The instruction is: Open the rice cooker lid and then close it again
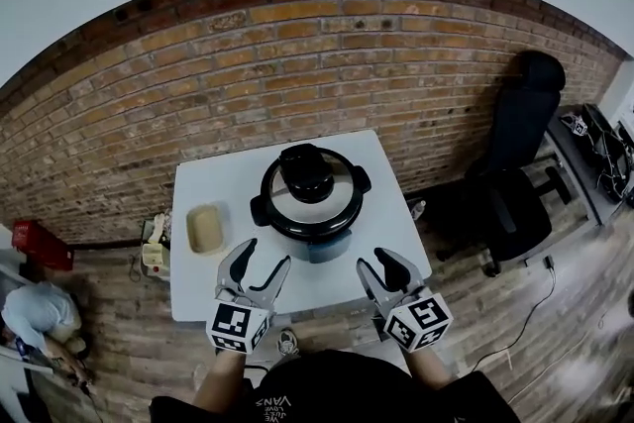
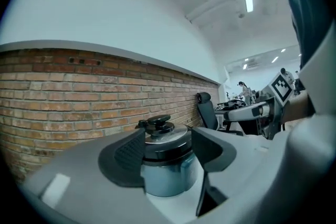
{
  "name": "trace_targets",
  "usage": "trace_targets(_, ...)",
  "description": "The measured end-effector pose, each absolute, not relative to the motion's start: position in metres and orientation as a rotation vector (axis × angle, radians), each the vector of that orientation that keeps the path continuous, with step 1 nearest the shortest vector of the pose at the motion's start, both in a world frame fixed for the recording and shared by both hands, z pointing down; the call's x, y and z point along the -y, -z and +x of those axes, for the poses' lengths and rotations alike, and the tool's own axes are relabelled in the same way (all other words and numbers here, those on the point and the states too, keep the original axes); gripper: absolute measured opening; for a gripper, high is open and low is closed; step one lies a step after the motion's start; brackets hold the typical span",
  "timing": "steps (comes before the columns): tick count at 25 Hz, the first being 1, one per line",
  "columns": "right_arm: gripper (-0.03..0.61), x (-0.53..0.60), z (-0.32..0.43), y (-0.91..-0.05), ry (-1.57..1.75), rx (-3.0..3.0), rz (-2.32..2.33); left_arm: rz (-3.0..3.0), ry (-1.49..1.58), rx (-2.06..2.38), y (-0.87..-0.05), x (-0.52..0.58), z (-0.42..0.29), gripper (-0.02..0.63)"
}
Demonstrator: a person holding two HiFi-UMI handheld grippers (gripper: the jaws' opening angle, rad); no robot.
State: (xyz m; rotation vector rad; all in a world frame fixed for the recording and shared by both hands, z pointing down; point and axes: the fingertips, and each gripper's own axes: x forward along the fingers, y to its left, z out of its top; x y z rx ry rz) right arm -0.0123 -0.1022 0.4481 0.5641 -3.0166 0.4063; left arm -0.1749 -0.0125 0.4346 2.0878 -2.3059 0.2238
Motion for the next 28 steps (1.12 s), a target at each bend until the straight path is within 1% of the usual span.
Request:
trace_targets(6,0.079,0.100,0.012,-0.456,-0.359,3.013,0.442,1.948,-0.223,2.390,-0.448,-0.016,-0.139,0.276)
trace_targets(7,0.063,0.099,0.015,-0.458,-0.355,3.012,0.426,1.932,-0.221,2.400,-0.450,-0.019,-0.133,0.269)
trace_targets(11,0.006,0.093,0.023,-0.463,-0.344,3.009,0.364,1.878,-0.234,2.404,-0.459,-0.033,-0.112,0.201)
trace_targets(14,0.006,0.087,0.029,-0.467,-0.340,3.005,0.328,1.847,-0.252,2.405,-0.467,-0.040,-0.100,0.170)
trace_targets(17,0.006,0.082,0.033,-0.471,-0.340,2.998,0.307,1.836,-0.258,2.429,-0.470,-0.045,-0.091,0.085)
trace_targets(20,0.006,0.079,0.038,-0.475,-0.345,2.988,0.295,1.836,-0.258,2.461,-0.470,-0.048,-0.084,0.025)
trace_targets(23,0.006,0.074,0.042,-0.480,-0.345,2.975,0.283,1.816,-0.261,2.459,-0.476,-0.053,-0.077,0.002)
trace_targets(28,0.006,0.068,0.049,-0.495,-0.358,2.942,0.280,1.806,-0.278,2.416,-0.493,-0.057,-0.059,0.002)
